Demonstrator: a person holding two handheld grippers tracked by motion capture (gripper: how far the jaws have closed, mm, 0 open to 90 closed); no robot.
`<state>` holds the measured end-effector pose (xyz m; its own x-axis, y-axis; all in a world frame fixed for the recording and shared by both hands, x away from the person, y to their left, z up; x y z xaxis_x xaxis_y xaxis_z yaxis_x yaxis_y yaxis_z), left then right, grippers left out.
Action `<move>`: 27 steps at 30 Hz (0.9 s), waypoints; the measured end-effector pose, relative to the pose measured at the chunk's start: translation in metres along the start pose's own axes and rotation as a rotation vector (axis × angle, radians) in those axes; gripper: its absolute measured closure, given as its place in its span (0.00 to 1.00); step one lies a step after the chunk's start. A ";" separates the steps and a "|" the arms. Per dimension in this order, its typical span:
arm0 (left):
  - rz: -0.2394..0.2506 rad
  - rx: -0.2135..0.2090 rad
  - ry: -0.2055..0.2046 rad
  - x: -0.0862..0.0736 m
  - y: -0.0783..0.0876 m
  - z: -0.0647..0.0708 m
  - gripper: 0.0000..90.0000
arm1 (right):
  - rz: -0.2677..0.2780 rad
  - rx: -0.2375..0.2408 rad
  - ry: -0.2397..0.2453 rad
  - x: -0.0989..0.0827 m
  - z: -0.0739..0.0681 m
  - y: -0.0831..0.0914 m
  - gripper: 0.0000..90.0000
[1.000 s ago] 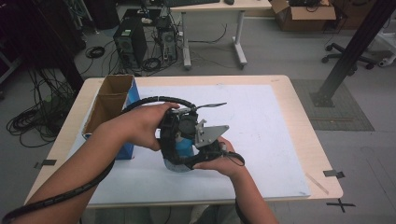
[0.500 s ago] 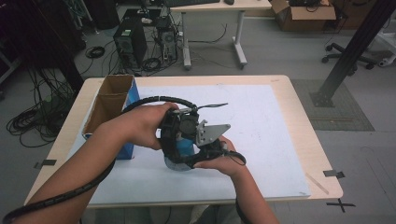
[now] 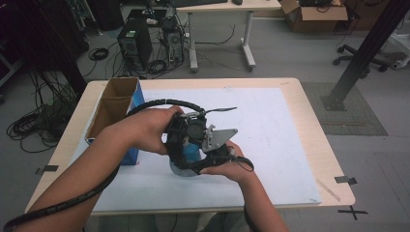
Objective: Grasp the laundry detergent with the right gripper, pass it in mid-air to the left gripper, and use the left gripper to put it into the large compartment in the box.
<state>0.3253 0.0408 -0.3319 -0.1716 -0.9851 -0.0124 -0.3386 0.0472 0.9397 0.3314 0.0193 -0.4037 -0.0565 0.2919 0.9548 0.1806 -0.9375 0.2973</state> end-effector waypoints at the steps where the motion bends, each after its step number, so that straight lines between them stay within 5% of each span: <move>1: 0.000 0.001 0.001 0.000 0.000 0.000 0.41 | 0.000 0.000 -0.008 0.000 -0.001 0.000 0.51; 27: -0.060 0.000 0.011 0.002 0.011 -0.001 0.42 | 0.044 -0.008 0.025 0.009 -0.001 0.002 0.49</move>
Point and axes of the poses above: each handheld gripper's, and its own axes: y roughly backward along the jaws, x roughly out of its top, z roughly to its right, the point moved 9 cm from there along -y, roughly forward along the jaws, and after that the axes turned 13 degrees about x, right-handed, at the moved point
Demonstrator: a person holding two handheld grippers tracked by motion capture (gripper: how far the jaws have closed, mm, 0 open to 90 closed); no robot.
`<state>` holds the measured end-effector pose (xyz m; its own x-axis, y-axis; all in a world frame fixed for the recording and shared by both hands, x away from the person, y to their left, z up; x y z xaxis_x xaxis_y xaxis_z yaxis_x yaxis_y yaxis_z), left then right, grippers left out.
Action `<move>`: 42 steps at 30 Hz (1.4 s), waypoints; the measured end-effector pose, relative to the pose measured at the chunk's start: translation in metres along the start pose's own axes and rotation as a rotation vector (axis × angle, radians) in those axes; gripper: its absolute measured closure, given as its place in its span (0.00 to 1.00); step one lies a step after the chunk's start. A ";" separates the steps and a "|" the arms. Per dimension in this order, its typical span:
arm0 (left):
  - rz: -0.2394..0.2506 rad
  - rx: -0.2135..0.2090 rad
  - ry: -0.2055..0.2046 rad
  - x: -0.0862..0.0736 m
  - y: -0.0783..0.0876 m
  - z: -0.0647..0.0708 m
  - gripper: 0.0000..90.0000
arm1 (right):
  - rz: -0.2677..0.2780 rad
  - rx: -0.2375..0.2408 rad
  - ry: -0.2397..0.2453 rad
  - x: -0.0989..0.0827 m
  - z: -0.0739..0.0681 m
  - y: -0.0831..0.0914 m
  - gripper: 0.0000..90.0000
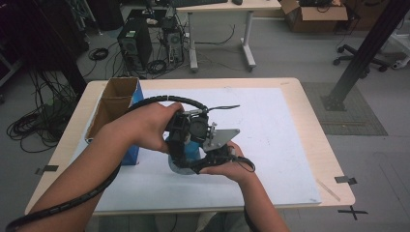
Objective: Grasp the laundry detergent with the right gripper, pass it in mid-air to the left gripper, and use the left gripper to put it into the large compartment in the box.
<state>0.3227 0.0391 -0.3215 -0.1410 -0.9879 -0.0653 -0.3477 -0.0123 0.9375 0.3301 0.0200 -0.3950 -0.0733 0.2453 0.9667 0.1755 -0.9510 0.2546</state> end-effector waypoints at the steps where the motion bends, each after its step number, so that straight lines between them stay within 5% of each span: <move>1: 0.000 0.000 0.000 0.000 0.000 0.000 0.42 | 0.000 0.000 0.000 0.000 0.000 0.000 0.49; 28: -0.009 0.004 0.003 0.006 0.002 -0.003 0.42 | 0.030 -0.041 -0.093 -0.008 -0.001 0.013 0.12; 42: -0.010 -0.007 0.020 0.005 0.004 -0.006 0.42 | -0.028 0.021 -0.113 -0.005 -0.011 0.026 0.00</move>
Point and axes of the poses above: each handheld gripper's, and its own axes: y roughly backward along the jaws, x roughly out of its top, z roughly to its right, the point moved 9 cm from there along -y, roughly forward along the jaws, and after that the axes turned 13 degrees about x, right-handed, at the moved point
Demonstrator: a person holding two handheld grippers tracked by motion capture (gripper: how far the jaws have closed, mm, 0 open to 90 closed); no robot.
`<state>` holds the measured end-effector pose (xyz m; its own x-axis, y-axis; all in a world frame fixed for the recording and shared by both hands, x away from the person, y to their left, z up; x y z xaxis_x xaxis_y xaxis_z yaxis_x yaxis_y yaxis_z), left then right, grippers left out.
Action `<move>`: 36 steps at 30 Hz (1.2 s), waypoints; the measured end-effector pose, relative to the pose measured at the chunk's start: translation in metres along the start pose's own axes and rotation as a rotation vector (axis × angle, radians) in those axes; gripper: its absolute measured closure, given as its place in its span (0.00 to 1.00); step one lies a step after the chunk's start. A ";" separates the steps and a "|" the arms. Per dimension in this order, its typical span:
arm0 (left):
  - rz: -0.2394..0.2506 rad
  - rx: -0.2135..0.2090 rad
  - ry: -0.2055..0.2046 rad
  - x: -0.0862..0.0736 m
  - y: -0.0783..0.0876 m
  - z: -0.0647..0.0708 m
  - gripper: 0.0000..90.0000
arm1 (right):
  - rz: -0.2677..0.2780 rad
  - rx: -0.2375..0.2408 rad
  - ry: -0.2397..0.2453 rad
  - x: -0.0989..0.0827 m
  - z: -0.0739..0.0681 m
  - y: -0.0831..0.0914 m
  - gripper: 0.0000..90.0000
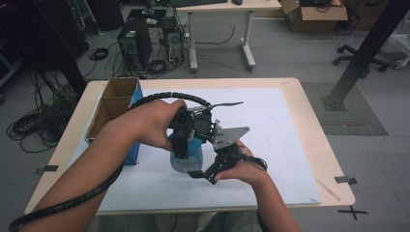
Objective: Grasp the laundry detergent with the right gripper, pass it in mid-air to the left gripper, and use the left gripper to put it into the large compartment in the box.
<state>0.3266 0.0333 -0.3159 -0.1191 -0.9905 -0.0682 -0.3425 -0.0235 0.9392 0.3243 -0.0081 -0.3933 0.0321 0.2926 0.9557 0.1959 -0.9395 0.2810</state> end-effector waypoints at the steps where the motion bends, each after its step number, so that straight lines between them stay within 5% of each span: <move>1: 0.003 0.000 0.009 0.000 0.000 0.000 0.42 | -0.006 -0.002 0.003 0.001 0.000 0.002 0.00; 7: -0.008 -0.008 0.034 -0.003 0.002 -0.002 0.42 | -0.027 0.001 0.003 0.003 -0.002 0.011 0.00; 14: -0.033 -0.022 0.115 -0.007 0.002 -0.007 0.42 | -0.077 0.004 0.011 0.004 -0.004 0.026 0.00; 23: -0.045 -0.024 0.245 -0.012 0.007 -0.013 0.42 | -0.182 -0.032 0.010 0.003 -0.002 0.055 0.00; 27: -0.044 -0.031 0.345 -0.015 0.013 -0.019 0.42 | -0.218 -0.046 0.005 0.003 0.000 0.066 0.00; 29: -0.045 -0.030 0.358 -0.015 0.014 -0.020 0.42 | -0.233 -0.052 0.000 0.003 0.000 0.069 0.00; 30: -0.045 -0.031 0.405 -0.016 0.017 -0.022 0.42 | -0.254 -0.059 -0.005 0.002 0.001 0.074 0.00; 36: -0.047 -0.028 0.489 -0.019 0.023 -0.029 0.42 | -0.308 -0.075 -0.016 -0.001 0.004 0.087 0.01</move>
Point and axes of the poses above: each handheld gripper's, and its own axes: y roughly backward along the jaws, x roughly out of its top, z roughly to its right, the point moved 9 cm from there along -y, roughly forward along the jaws, and after that the axes turned 13 degrees about x, right-handed, at the moved point
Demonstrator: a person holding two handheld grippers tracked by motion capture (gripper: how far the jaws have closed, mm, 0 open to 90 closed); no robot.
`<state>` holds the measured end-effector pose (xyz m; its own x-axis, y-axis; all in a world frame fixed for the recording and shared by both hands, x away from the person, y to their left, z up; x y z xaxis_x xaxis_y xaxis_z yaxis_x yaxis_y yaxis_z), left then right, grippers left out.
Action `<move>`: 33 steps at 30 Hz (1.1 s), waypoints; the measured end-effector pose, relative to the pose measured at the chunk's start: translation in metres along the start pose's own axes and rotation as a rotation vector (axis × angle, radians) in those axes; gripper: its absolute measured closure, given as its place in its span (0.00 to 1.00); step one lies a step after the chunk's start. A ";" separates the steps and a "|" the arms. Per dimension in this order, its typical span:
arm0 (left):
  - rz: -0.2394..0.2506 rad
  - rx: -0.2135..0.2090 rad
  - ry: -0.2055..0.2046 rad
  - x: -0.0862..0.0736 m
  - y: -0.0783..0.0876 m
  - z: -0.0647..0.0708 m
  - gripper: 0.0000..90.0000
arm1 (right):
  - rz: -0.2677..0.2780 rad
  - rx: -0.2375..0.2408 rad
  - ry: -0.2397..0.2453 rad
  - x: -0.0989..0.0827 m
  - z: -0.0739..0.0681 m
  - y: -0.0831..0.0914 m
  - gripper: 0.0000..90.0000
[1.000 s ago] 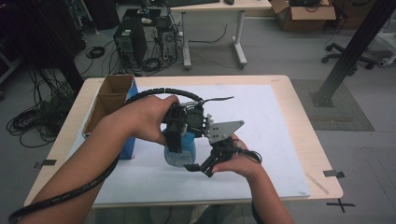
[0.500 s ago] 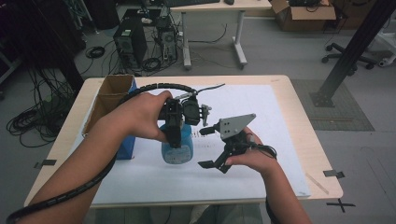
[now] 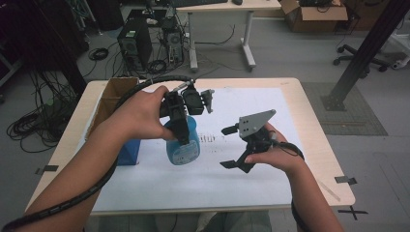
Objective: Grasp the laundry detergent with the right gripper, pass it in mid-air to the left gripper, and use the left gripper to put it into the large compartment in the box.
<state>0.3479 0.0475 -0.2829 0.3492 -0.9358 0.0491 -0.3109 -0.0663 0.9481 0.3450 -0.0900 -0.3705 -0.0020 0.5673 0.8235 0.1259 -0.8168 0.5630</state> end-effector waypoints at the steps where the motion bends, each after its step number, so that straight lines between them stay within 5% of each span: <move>1: 0.001 0.001 0.019 0.000 0.001 -0.001 0.42 | -0.019 -0.004 -0.008 -0.002 0.001 0.004 0.01; 10: -0.009 0.007 0.142 -0.008 0.010 -0.019 0.42 | -0.118 -0.008 -0.020 -0.011 0.007 0.018 0.01; 11: -0.012 0.013 0.186 -0.012 0.013 -0.025 0.42 | -0.137 -0.009 -0.021 -0.012 0.008 0.020 0.01; 17: -0.019 0.024 0.273 -0.022 0.021 -0.041 0.42 | -0.195 -0.010 -0.025 -0.015 0.011 0.027 0.02; 18: -0.020 0.025 0.316 -0.028 0.025 -0.048 0.42 | -0.217 -0.012 -0.029 -0.016 0.012 0.029 0.02; 33: -0.052 0.036 0.484 -0.072 0.047 -0.092 0.42 | -0.356 -0.002 -0.082 -0.018 0.020 0.048 0.02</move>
<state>0.3893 0.1436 -0.2131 0.7333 -0.6630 0.1506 -0.3094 -0.1281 0.9423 0.3705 -0.1377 -0.3598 0.0339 0.8226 0.5676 0.1294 -0.5667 0.8137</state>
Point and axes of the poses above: each handheld gripper's, and its own axes: y roughly backward along the jaws, x roughly out of its top, z roughly to its right, the point moved 9 cm from there along -y, roughly forward along the jaws, and after that the axes turned 13 degrees about x, right-handed, at the moved point
